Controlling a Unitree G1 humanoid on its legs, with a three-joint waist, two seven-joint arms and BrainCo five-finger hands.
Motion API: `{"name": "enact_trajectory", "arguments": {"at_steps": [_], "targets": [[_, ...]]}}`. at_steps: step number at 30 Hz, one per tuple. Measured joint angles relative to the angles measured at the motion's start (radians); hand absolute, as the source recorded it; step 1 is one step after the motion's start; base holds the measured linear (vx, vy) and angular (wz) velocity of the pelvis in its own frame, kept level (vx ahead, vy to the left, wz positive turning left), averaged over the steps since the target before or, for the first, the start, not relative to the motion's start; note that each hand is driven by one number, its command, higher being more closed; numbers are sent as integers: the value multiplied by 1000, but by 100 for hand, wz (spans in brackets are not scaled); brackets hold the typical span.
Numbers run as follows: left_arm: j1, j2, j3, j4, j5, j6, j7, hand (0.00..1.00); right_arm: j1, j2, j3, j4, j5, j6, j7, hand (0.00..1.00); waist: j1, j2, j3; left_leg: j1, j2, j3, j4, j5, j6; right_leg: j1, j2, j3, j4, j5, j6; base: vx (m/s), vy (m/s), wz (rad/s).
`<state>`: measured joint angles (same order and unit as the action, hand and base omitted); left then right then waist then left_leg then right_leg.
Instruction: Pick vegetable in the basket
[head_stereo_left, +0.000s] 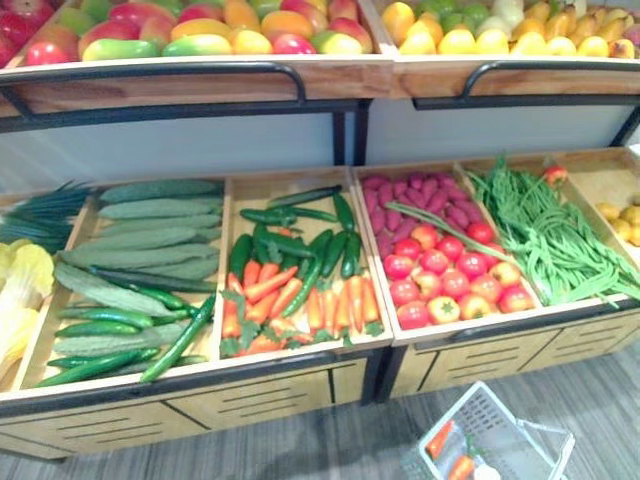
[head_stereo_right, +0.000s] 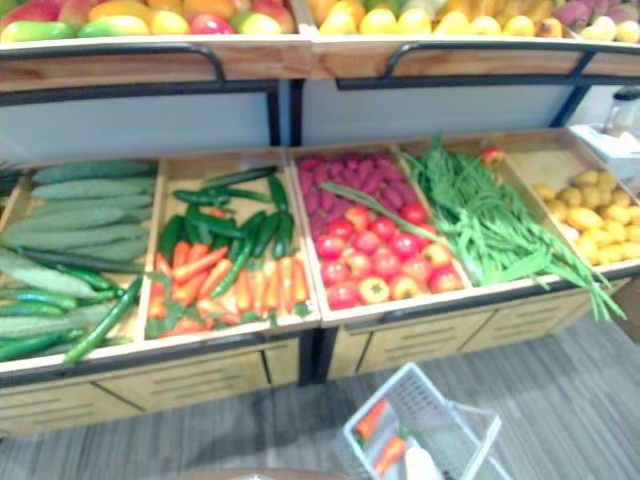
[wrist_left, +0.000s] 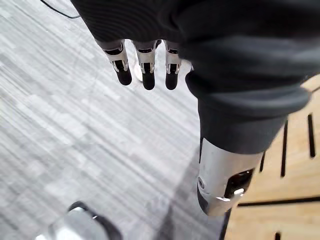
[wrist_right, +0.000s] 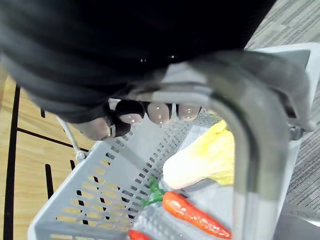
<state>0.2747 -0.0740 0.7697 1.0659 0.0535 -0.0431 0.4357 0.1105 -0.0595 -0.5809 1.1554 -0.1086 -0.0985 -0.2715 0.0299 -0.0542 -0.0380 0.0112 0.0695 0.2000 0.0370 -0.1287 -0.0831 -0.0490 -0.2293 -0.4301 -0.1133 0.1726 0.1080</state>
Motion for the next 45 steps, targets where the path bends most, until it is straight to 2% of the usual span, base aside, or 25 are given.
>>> {"name": "enact_trajectory", "arguments": {"at_steps": [2,5,8,11,16,20,21,23,25,27,28,29,30,31,32,34,35,36,37,39,40,41,43,45], "targets": [[-8,15,-35,12,-2,5,-19,0,-1,0,2,0,0,-3,2,100,-2,2,1,10,5,11,-1,-4,-5,0,6,13,0,0,1,65,-13,-25],[-37,42,-189,9,-3,-7,-65,0,0,-6,27,3,0,-6,3,100,-9,15,7,20,6,17,0,-2,-1,1,9,20,0,4,6,70,2,-8],[-64,74,-287,9,-13,-58,-131,0,-8,-15,83,2,0,-16,8,100,-21,19,10,30,8,30,-1,-4,-3,2,14,33,0,4,6,27,-3,-13],[-77,92,-354,9,-13,-79,-176,0,-11,-17,120,0,0,-17,21,100,-30,13,16,33,10,35,0,-6,-5,1,17,39,-1,4,6,1,-12,-7],[-80,116,-412,9,-15,-80,-204,0,-12,-21,146,-1,1,-18,33,100,-30,11,30,46,14,47,1,-11,-7,4,21,53,-1,4,6,-2,-11,-8],[-81,120,-415,9,-15,-82,-204,0,-18,-22,159,-1,1,-24,38,100,-32,12,56,82,19,72,3,-20,-11,21,29,80,0,4,6,3,-10,-22],[-78,121,-420,9,-15,-83,-205,0,-18,-22,158,-1,1,-25,39,100,-31,13,61,97,24,88,8,-27,-14,28,34,93,3,4,6,4,-8,-37],[-80,128,-444,6,-14,-85,-214,0,-21,-23,158,-11,4,-30,42,100,-34,19,85,82,46,120,112,-88,-16,27,41,131,26,-1,8,-22,11,-51],[-88,146,-502,6,-13,-92,-243,0,-23,-25,158,-52,26,-44,44,100,-42,31,116,41,75,152,233,-148,-9,-41,53,194,127,-23,6,-70,22,-72],[-97,170,-547,8,-13,-101,-263,0,-23,-18,158,-71,40,-50,52,100,-55,18,138,24,74,193,270,-174,3,-97,54,255,172,-18,11,-147,79,-97],[-105,188,-570,9,-13,-102,-270,0,-23,-9,160,-83,48,-56,59,100,-55,0,155,19,72,256,289,-193,12,-136,59,322,180,11,22,-295,151,-159],[-115,195,-575,9,-15,-102,-274,0,-23,-2,181,-90,51,-56,62,100,-56,-9,158,13,83,332,303,-206,28,-168,80,381,128,111,35,-293,132,-175],[-114,192,-575,7,-16,-103,-276,0,-27,-5,193,-90,56,-55,62,100,-54,1,163,11,96,386,301,-202,36,-174,98,401,57,207,45,-294,112,-185],[-118,193,-573,9,-40,-106,-279,0,-46,-3,201,-98,72,-54,63,100,-58,16,183,8,124,459,303,-196,49,-189,103,321,78,167,-48,-265,85,-171],[-143,192,-568,6,-52,-108,-282,0,-59,-4,198,-101,79,-55,60,100,-57,16,207,11,139,515,293,-184,57,-216,76,173,267,37,-118,-237,68,-152],[-157,195,-566,5,-52,-107,-285,0,-72,-15,198,-80,88,-43,58,100,-54,17,220,36,163,601,255,-149,58,-204,33,18,455,-124,-145,-154,42,-125],[-153,195,-566,3,-52,-106,-286,0,-70,-15,199,-82,87,-44,57,100,-55,16,219,42,165,626,240,-136,59,-191,18,-10,497,-151,-146,-117,2,-141],[-149,195,-566,-3,-52,-105,-287,0,-68,-20,199,-82,76,-45,57,100,-56,13,219,60,167,685,200,-105,57,-155,-25,-42,580,-197,-136,-90,-53,-123],[-149,196,-566,-4,-52,-104,-289,0,-69,-22,199,-80,70,-41,57,100,-56,9,218,69,167,725,180,-84,52,-128,-60,-45,616,-214,-125,-76,-85,-117],[-149,199,-564,-4,-52,-100,-293,0,-71,-19,199,-80,69,-39,57,100,-54,2,215,76,171,770,173,-64,42,-99,-92,-30,607,-219,-113,-49,-181,-89],[-148,199,-556,-3,-52,-100,-297,0,-76,-17,198,-80,69,-37,58,100,-55,-3,213,78,182,807,182,-52,31,-99,-91,-12,570,-239,-81,-39,-243,-86],[-151,197,-551,-2,-52,-99,-299,0,-79,-18,198,-80,69,-36,59,100,-56,-10,210,77,186,814,184,-41,30,-101,-79,-12,554,-249,-81,-54,-289,-102],[-148,181,-536,0,-49,-99,-304,0,-80,-22,198,-79,68,-30,61,100,-55,22,196,59,216,815,180,-5,10,-102,16,43,415,-248,-79,-60,-318,-112],[-154,177,-536,0,-48,-99,-302,0,-95,-26,209,-77,66,-21,62,100,-53,27,194,41,246,837,200,10,-6,-101,65,68,306,-239,-61,-79,-346,-100]]}}
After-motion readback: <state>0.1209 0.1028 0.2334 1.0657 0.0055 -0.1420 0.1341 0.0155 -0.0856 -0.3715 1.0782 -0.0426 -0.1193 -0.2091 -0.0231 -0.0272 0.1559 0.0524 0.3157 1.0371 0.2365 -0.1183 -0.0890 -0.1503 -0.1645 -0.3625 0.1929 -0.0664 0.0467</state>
